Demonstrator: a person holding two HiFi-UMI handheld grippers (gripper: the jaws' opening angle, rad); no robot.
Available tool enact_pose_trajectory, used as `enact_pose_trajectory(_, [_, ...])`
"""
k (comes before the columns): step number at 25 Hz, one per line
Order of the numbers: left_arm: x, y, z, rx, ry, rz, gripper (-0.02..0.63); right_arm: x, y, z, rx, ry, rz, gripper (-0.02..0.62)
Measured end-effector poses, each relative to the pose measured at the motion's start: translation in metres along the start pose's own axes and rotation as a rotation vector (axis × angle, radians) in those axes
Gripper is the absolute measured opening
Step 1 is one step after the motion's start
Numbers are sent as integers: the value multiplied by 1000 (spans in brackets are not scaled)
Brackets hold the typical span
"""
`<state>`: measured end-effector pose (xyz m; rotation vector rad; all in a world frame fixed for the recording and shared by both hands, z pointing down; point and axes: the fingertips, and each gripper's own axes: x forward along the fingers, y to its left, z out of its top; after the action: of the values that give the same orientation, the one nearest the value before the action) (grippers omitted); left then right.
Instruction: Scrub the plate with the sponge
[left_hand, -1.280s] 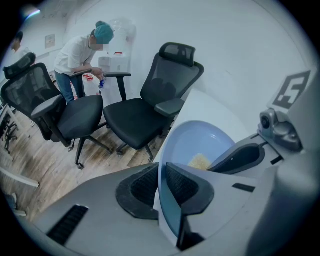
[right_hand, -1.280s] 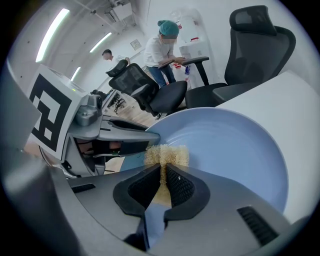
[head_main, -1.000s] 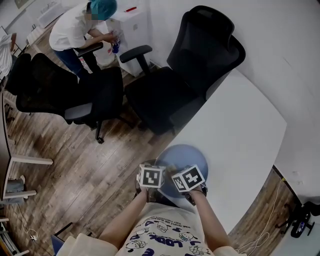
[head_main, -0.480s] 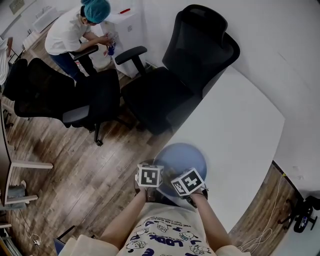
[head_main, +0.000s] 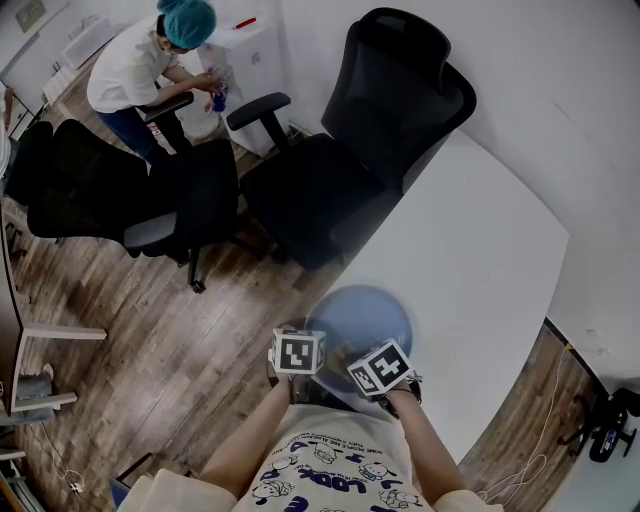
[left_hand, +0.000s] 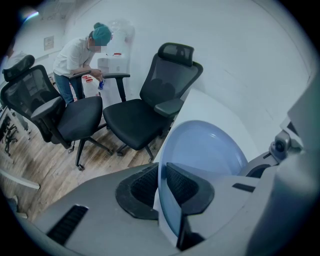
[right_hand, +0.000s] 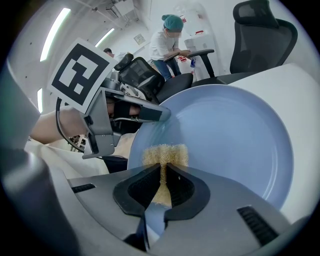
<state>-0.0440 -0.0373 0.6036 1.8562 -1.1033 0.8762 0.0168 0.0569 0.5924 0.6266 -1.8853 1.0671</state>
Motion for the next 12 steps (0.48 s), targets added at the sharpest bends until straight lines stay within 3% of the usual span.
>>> enact_pose_trajectory(12, [2, -2, -1, 9, 4, -8, 46, -11, -14, -18, -7, 41, -12, 46])
